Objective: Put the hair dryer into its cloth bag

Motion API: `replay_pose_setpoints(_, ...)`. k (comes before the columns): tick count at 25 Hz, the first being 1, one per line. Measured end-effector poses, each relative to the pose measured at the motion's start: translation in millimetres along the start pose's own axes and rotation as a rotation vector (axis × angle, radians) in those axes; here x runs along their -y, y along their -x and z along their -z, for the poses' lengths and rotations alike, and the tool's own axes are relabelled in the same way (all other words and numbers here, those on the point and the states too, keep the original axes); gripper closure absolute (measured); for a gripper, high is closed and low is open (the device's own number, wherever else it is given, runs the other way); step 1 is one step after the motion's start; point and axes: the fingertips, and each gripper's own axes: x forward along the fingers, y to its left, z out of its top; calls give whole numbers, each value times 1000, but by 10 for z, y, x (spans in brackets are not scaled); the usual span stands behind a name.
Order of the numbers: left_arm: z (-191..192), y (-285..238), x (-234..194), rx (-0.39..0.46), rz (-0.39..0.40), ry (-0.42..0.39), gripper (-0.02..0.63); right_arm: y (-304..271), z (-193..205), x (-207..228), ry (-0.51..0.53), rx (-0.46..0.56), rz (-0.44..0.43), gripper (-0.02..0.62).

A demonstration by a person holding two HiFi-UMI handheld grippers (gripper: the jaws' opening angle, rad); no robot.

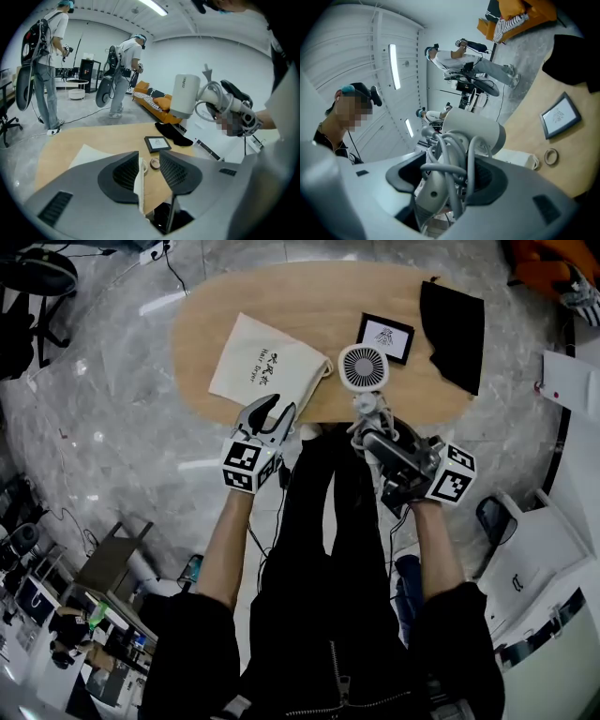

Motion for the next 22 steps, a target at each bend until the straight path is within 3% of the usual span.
replay_pose_setpoints(10, 702, -524, -107, -139, -6, -127, 413, 69, 264, 303, -6, 1, 11, 333)
replay_pose_setpoints(14, 1025, -658, -223, -204, -47, -170, 410, 73, 361, 460, -5, 1, 20, 333)
replay_pose_setpoints(22, 1531, -943, -272, -303, -31, -261, 429, 111, 519, 755, -4, -34, 37, 333)
